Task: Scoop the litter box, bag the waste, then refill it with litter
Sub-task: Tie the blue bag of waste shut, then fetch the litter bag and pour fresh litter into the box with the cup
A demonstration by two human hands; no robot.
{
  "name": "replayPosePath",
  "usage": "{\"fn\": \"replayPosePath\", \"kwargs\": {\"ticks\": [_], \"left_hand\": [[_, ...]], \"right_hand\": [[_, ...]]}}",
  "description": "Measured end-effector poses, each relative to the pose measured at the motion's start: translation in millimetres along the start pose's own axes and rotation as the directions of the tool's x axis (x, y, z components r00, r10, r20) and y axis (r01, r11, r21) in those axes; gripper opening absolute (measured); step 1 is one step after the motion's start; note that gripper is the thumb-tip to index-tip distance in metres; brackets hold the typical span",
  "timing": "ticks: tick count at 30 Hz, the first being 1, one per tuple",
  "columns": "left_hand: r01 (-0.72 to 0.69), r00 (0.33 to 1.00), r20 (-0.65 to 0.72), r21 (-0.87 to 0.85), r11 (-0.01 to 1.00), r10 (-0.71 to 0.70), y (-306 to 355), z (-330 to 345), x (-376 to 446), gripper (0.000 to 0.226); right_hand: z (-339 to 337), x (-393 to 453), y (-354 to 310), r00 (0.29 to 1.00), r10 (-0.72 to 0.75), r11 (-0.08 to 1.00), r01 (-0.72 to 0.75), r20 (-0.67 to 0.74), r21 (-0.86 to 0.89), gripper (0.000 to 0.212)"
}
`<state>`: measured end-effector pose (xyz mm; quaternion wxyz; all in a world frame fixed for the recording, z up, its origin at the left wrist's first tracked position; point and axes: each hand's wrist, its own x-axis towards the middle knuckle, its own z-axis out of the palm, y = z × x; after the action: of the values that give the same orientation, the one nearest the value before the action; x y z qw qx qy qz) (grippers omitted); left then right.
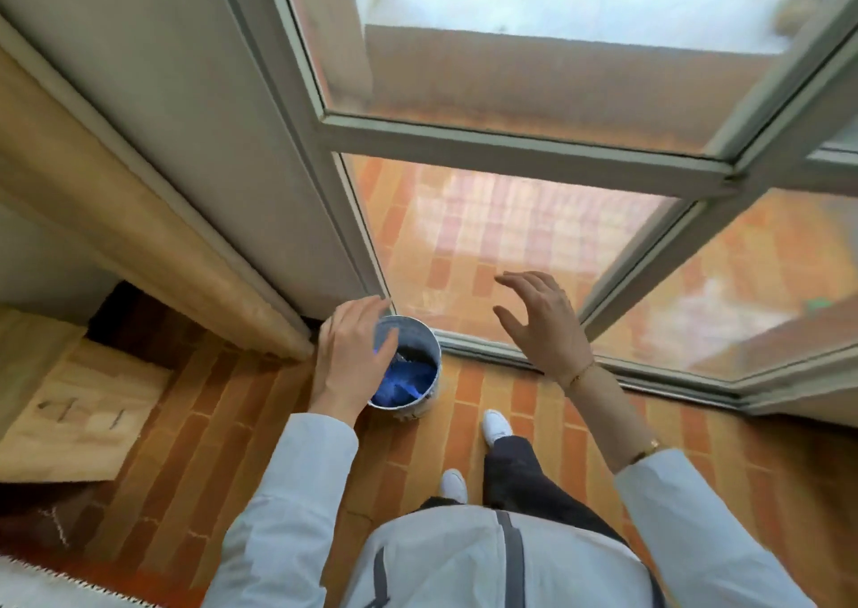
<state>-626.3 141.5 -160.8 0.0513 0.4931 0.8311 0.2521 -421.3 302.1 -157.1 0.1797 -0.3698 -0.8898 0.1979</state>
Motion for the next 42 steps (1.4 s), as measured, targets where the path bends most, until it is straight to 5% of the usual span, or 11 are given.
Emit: {"fn": "replayPosePath", "kwargs": {"ticks": [5,12,25,42], "left_hand": [[-0.208,0.972,0.105,-0.047,0.977,0.212,45,19,2,0.038],[-0.477,0.84,0.215,-0.143,0.867,0.497,139,56,-11,0.037],[-0.791,0.379,0.288,-0.392,0.469,0.879,360,153,-125,0.037],[-0.819,-0.128,0.264,-0.571,0.048,0.956,597,244,-311,0.038]], "right_hand": [[-43,-72,28,0.965,0.215,0.976,-0.219,-0.151,-0.005,0.04],[-96,-183,66,0.81,0.47,0.873,-0.486,-0.351,0.045,0.04],[-184,-431,108,0.377,0.73,0.559,-0.809,-0.571,0.181,0.038],[-244,-684,137,-0.155,0.71,0.13,-0.93,-0.687,0.344,0.041]]}}
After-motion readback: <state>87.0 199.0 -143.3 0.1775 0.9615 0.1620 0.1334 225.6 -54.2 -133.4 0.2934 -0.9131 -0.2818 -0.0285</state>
